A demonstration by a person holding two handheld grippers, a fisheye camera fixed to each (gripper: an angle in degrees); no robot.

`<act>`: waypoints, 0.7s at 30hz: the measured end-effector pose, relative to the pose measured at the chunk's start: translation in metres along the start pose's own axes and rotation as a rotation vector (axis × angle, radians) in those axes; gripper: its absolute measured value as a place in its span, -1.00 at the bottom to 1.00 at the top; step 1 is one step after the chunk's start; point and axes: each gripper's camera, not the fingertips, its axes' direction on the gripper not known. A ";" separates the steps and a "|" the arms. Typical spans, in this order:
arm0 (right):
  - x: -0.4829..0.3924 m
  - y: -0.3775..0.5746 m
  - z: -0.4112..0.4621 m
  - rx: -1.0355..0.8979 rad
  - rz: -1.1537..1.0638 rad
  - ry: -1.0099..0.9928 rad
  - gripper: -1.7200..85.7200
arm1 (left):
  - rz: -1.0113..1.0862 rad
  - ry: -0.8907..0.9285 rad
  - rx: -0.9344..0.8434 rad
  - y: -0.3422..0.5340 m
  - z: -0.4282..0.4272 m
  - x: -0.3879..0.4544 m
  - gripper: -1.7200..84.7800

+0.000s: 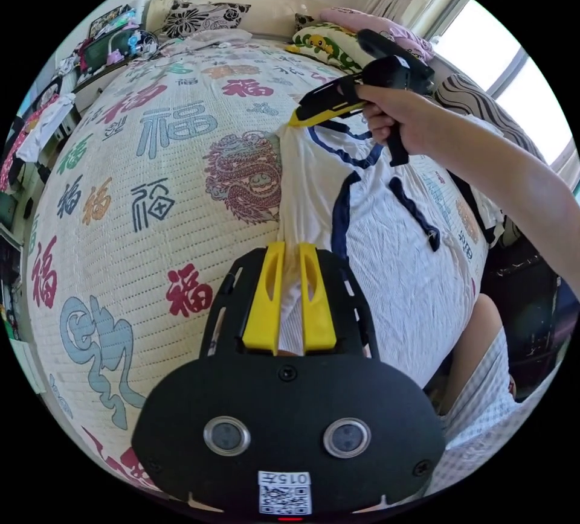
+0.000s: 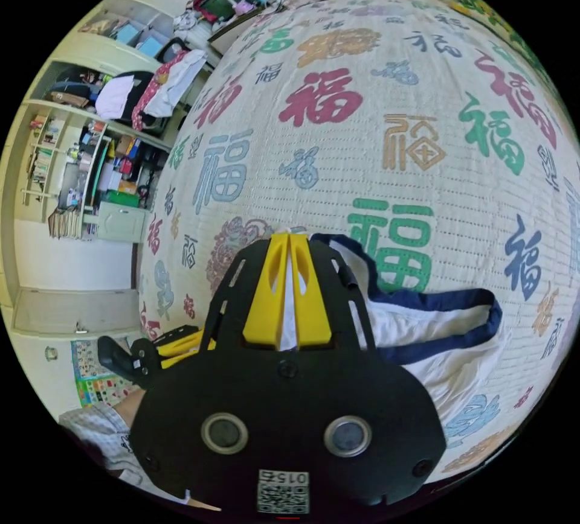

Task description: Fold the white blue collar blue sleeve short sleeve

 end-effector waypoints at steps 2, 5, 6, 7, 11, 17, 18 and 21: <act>0.018 0.006 -0.003 -0.005 0.051 -0.016 -0.97 | 0.006 -0.006 0.010 0.001 0.002 0.004 -0.85; 0.032 0.021 -0.006 0.012 0.049 -0.024 -0.93 | 0.026 -0.015 0.010 0.000 0.006 0.011 -0.83; 0.034 0.025 -0.007 0.018 0.045 -0.043 -0.91 | 0.027 -0.009 0.004 -0.002 0.007 0.013 -0.81; 0.038 0.031 -0.009 0.022 0.038 -0.084 -0.87 | 0.024 0.004 -0.005 -0.004 0.008 0.014 -0.79; 0.060 0.061 -0.039 0.068 -0.030 -0.114 -0.84 | 0.012 0.026 0.019 -0.011 -0.004 0.015 -0.75; 0.115 0.098 -0.081 0.091 -0.070 0.143 -0.78 | 0.064 0.080 0.151 -0.070 -0.019 0.017 -0.72; 0.120 0.100 -0.081 0.079 -0.067 0.156 -0.78 | 0.094 0.077 0.146 -0.090 -0.012 0.024 -0.72; 0.139 0.106 -0.068 -0.008 -0.048 0.195 -0.76 | 0.159 0.054 0.042 -0.137 0.024 0.045 -0.71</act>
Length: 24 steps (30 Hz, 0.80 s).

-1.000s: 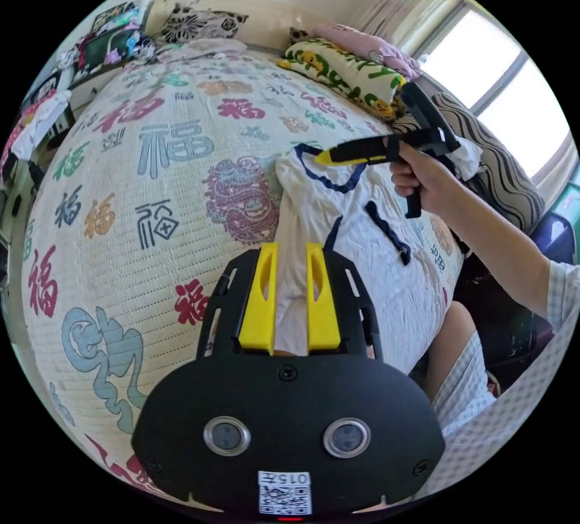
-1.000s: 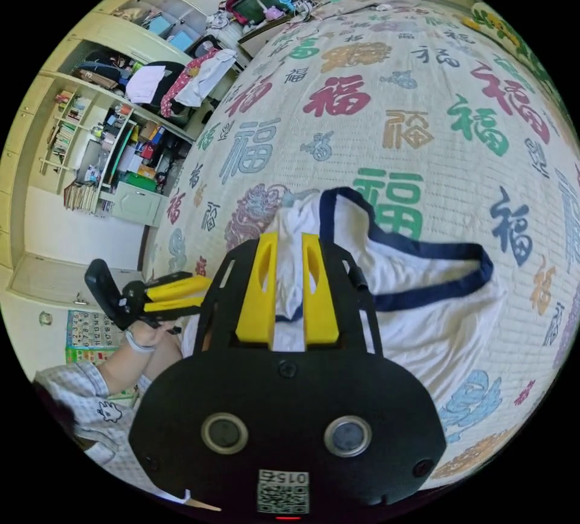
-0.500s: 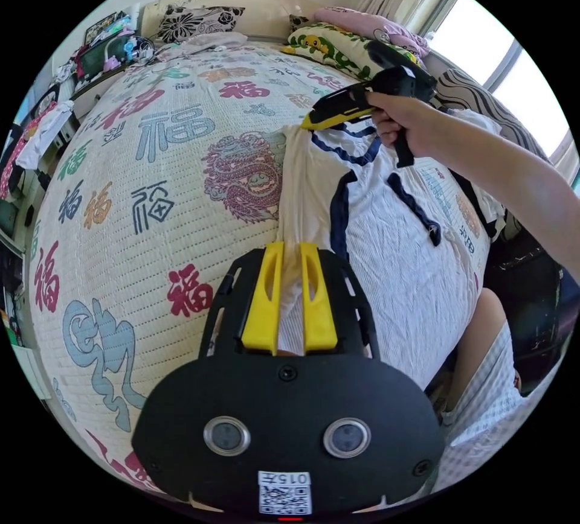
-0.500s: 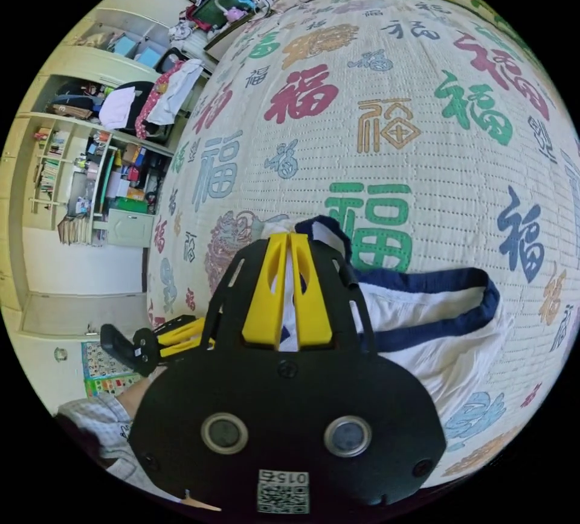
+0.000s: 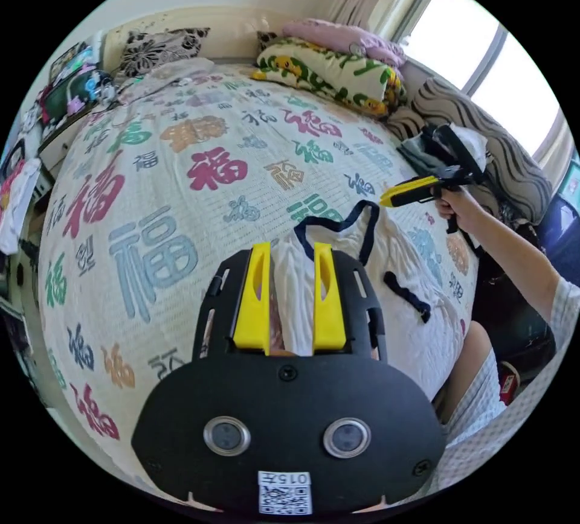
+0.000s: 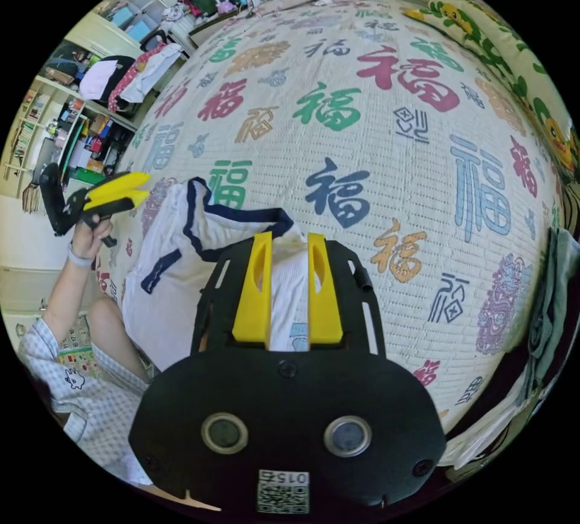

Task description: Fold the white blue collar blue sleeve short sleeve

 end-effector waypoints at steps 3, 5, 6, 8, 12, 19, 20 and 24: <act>0.009 0.006 0.020 -0.041 0.022 -0.022 -0.79 | 0.082 -0.085 -0.129 -0.028 0.042 0.018 -0.74; 0.014 0.012 0.034 -0.060 0.041 -0.086 -0.84 | 0.085 -0.115 -0.229 -0.034 0.065 0.024 -0.81; 0.015 0.014 0.037 -0.071 0.049 -0.088 -0.86 | 0.099 -0.109 -0.283 -0.033 0.077 0.029 -0.88; 0.017 0.023 0.041 -0.050 0.029 -0.054 -0.92 | 0.111 -0.107 -0.269 -0.030 0.080 0.037 -0.91; 0.030 0.036 0.033 0.044 0.067 0.023 -0.96 | 0.072 -0.192 -0.191 -0.035 0.067 0.041 -0.93; 0.051 0.045 0.018 0.190 0.146 0.047 -0.98 | -0.060 -0.161 -0.010 -0.068 0.028 0.042 -0.95; 0.051 0.045 0.019 0.205 0.139 0.077 -0.98 | -0.054 -0.169 -0.002 -0.069 0.027 0.044 -0.95; 0.054 0.048 0.026 0.214 0.141 0.099 -0.98 | -0.045 -0.204 0.022 -0.067 0.027 0.058 -0.95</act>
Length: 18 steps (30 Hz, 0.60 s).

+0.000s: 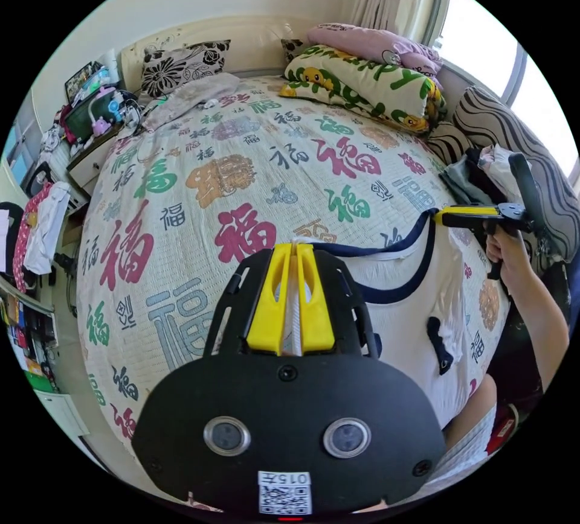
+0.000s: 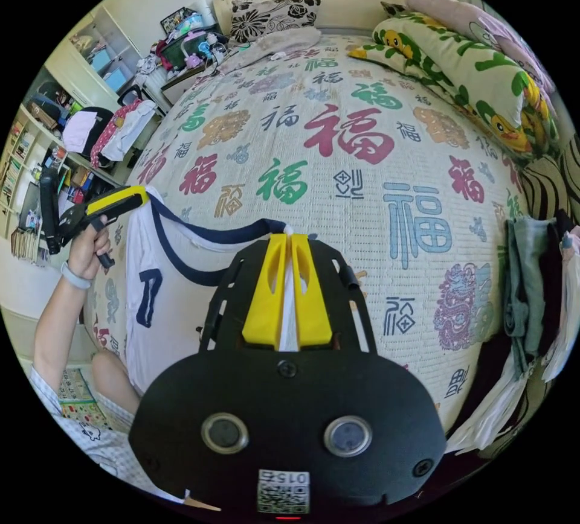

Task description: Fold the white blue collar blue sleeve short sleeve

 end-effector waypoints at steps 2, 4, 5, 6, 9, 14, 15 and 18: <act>0.002 0.012 0.011 -0.029 -0.021 0.008 -0.98 | 0.031 0.004 -0.004 0.008 0.000 0.006 -0.95; 0.005 0.029 0.016 -0.037 -0.039 -0.004 -0.98 | 0.079 0.012 -0.013 0.029 -0.004 0.014 -0.95; 0.007 0.043 0.017 -0.036 -0.053 -0.034 -0.98 | 0.090 0.025 -0.011 0.036 -0.006 0.015 -0.95; 0.009 0.050 0.018 -0.038 -0.054 -0.049 -0.98 | 0.114 0.056 -0.002 0.051 -0.013 0.019 -0.94; 0.016 0.097 0.009 -0.020 -0.068 -0.150 -0.98 | 0.184 0.130 0.034 0.100 -0.043 0.031 -0.94; 0.005 0.201 -0.021 0.002 -0.184 -0.247 -0.98 | 0.342 0.213 0.042 0.194 -0.101 0.070 -0.94; 0.003 0.213 -0.022 -0.004 -0.193 -0.257 -0.98 | 0.376 0.228 0.031 0.218 -0.113 0.082 -0.94; -0.012 0.274 -0.020 -0.056 -0.241 -0.279 -0.98 | 0.474 0.226 -0.027 0.276 -0.134 0.113 -0.94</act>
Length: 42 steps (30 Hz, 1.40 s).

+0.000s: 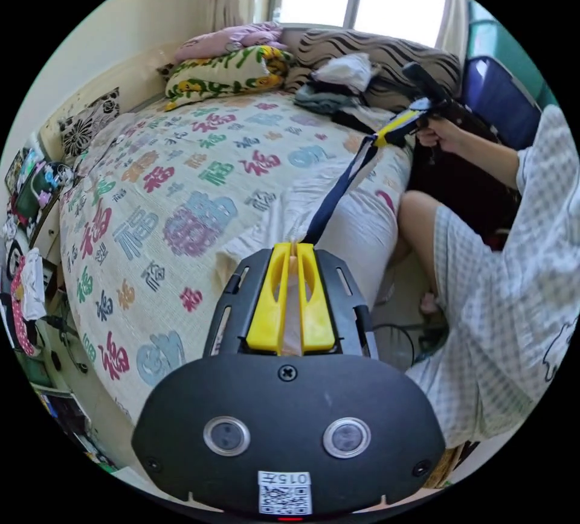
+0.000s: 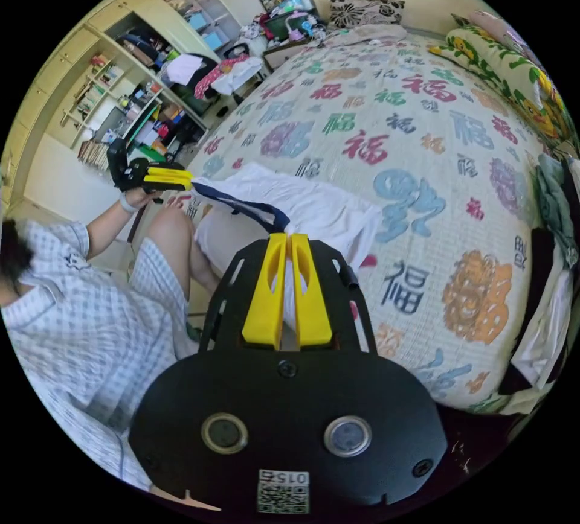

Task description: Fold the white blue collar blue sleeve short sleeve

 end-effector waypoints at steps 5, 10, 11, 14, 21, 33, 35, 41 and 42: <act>-0.024 0.070 0.052 -0.188 -0.020 -0.035 -0.98 | 0.080 0.027 -0.176 0.041 0.015 0.062 -0.94; -0.023 0.092 0.095 -0.308 -0.042 0.027 -0.98 | 0.166 0.004 -0.335 0.060 0.038 0.098 -0.94; -0.021 0.094 0.103 -0.326 -0.044 0.033 -0.97 | 0.174 0.001 -0.352 0.061 0.041 0.101 -0.94; -0.015 0.094 0.120 -0.370 -0.062 0.046 -0.97 | 0.205 -0.001 -0.413 0.061 0.052 0.108 -0.93; -0.002 0.088 0.154 -0.515 -0.085 0.045 -0.84 | 0.257 0.050 -0.661 0.055 0.089 0.114 -0.80; 0.088 0.049 0.115 -0.236 0.191 0.019 -0.75 | -0.108 -0.088 -0.500 0.027 0.040 0.013 -0.68; 0.115 0.027 0.114 -0.146 0.280 0.007 -0.70 | -0.272 -0.066 -0.369 0.020 0.036 -0.023 -0.65; 0.157 -0.013 0.150 -0.131 0.453 -0.060 -0.68 | -0.563 0.000 -0.316 0.021 0.070 -0.101 -0.64; 0.158 -0.015 0.154 -0.143 0.458 -0.069 -0.70 | -0.572 -0.013 -0.350 0.024 0.078 -0.107 -0.67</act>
